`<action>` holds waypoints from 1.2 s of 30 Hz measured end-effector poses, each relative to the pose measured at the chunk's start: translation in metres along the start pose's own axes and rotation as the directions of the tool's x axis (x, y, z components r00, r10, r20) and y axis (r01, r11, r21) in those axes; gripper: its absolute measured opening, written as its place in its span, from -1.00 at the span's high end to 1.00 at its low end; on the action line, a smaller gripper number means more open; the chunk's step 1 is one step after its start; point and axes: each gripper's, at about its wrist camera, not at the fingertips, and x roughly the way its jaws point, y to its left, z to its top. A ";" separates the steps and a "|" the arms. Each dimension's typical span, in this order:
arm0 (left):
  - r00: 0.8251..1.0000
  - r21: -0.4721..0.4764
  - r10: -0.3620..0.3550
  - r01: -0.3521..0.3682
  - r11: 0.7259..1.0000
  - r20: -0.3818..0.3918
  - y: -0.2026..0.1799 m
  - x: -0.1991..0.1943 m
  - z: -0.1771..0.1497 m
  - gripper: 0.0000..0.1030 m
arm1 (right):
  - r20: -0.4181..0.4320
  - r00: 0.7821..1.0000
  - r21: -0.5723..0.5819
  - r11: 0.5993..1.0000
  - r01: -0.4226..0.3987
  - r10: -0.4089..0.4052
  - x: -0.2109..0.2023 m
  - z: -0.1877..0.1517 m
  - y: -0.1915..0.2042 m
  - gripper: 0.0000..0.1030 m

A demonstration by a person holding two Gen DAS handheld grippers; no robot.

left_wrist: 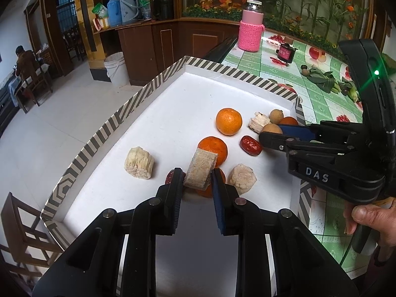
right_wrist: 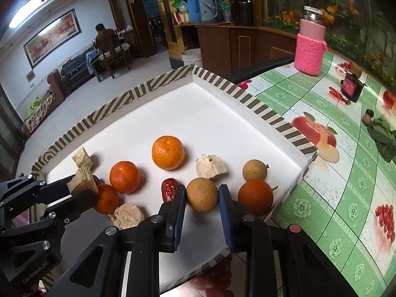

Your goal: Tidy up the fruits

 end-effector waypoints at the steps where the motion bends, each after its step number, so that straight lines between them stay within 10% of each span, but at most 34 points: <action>1: 1.000 -0.003 0.001 -0.001 1.000 -0.001 0.000 0.000 0.000 0.56 | -0.004 1.000 -0.003 1.000 0.001 -0.001 0.001 0.000 0.001 0.50; 12: 0.999 -0.009 0.029 -0.029 1.000 0.023 -0.001 -0.001 0.000 0.53 | 0.037 0.999 -0.015 1.000 0.020 -0.019 -0.009 -0.004 0.007 0.42; 18: 0.997 -0.011 0.045 -0.044 0.999 0.060 -0.002 -0.006 -0.002 -0.19 | 0.074 0.997 0.015 1.000 -0.020 0.019 -0.023 -0.006 0.005 0.39; 36: 0.989 0.006 0.078 -0.080 0.997 0.125 -0.020 -0.020 0.004 -0.21 | 0.179 0.983 0.077 0.996 -0.040 0.025 -0.070 -0.023 -0.001 0.38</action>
